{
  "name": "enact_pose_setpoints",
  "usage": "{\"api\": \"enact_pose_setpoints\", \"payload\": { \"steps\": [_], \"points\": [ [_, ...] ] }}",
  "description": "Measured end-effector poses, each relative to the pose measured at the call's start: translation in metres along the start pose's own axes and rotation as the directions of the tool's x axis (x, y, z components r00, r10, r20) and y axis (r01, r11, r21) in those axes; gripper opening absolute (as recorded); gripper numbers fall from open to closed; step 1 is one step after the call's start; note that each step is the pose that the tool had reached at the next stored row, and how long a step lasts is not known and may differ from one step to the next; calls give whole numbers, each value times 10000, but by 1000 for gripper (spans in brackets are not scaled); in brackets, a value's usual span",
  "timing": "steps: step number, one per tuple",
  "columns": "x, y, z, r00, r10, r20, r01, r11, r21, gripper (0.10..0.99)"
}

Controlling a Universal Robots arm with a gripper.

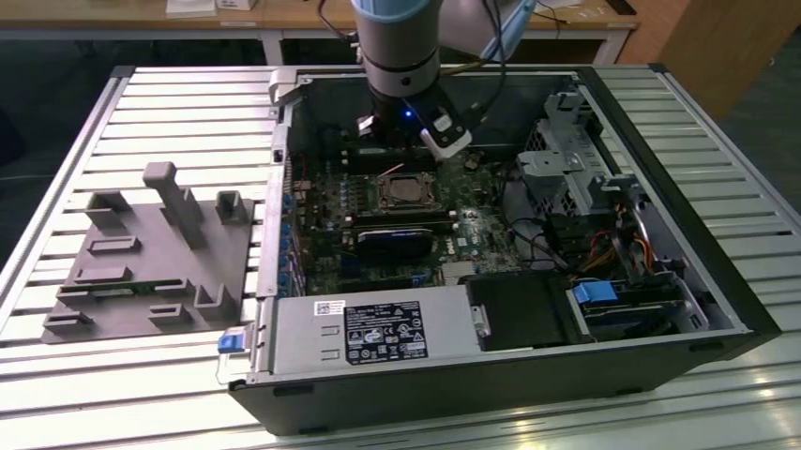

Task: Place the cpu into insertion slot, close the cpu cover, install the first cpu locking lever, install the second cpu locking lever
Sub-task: 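Install the first cpu locking lever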

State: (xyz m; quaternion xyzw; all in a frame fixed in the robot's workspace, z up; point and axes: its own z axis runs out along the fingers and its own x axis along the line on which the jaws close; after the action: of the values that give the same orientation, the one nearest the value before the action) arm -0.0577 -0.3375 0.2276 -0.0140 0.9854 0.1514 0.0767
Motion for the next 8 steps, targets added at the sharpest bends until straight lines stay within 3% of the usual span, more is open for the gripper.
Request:
{"api": "enact_pose_setpoints", "payload": {
  "steps": [4, 8],
  "points": [
    [16, 30, 67, 10000, -36, -6, 36, 9997, 222, 106],
    [21, 92, 107, 10000, -34, -4, 34, 9997, 236, 106]
  ]
}}
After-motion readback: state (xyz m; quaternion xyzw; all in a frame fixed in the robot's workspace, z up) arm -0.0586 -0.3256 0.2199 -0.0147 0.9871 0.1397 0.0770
